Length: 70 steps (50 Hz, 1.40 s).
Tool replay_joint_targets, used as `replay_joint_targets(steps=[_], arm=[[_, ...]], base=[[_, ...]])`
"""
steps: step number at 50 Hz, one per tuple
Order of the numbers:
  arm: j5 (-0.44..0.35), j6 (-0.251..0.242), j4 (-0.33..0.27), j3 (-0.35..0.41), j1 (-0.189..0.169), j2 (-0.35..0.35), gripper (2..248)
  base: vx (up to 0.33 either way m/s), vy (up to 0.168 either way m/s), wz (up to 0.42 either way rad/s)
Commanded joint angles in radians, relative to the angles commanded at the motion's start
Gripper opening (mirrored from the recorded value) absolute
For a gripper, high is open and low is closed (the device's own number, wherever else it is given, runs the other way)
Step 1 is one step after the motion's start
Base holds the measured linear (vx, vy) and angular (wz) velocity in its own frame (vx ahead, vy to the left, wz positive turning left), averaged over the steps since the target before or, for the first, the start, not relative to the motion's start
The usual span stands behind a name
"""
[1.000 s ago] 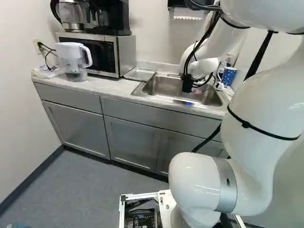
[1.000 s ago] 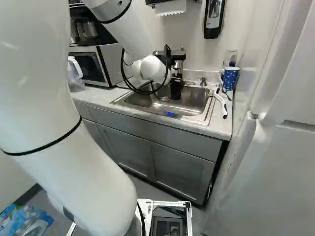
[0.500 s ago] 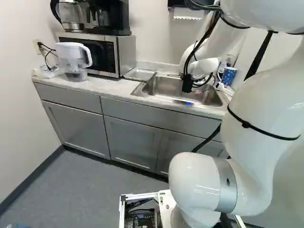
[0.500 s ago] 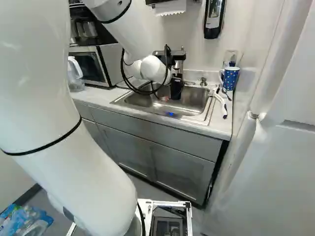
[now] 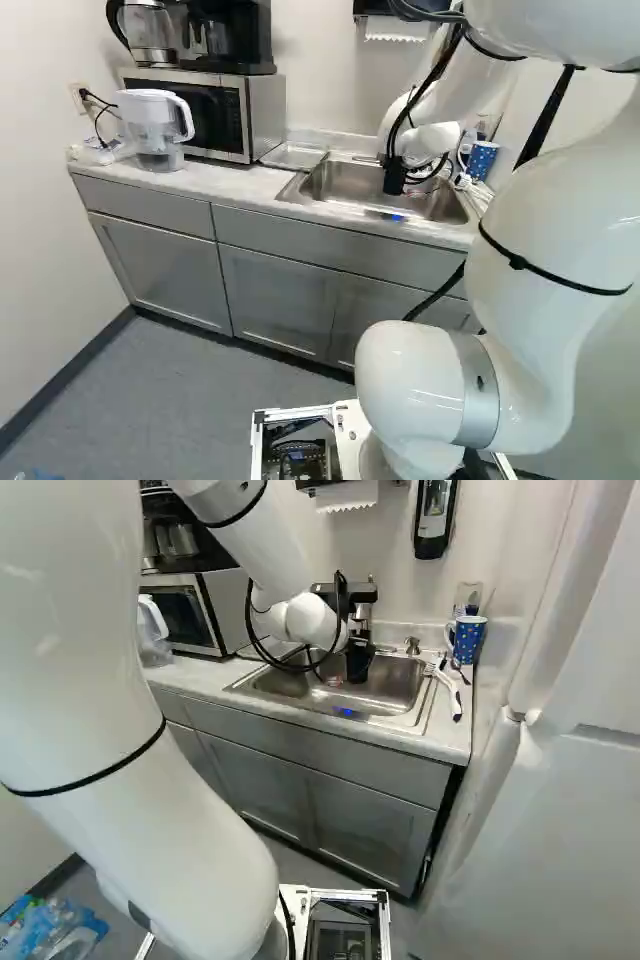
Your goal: Rinse the cup and place it in the tray
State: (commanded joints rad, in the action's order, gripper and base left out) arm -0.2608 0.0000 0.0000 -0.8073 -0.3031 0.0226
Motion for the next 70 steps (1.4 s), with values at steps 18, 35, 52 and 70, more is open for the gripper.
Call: replay_joint_targets(steps=[18,35,52,70], arm=[[0.000,0.000,0.000,0.000,0.000,0.000,122],[0.000,0.000,0.000,0.000,0.000,0.000,122],[0.000,0.000,0.000,0.000,0.000,0.000,122],[0.000,0.000,0.000,0.000,0.000,0.000,122]], base=[[0.000,0.000,0.000],[0.000,0.000,0.000],[0.000,0.000,0.000],[0.000,0.000,0.000]])
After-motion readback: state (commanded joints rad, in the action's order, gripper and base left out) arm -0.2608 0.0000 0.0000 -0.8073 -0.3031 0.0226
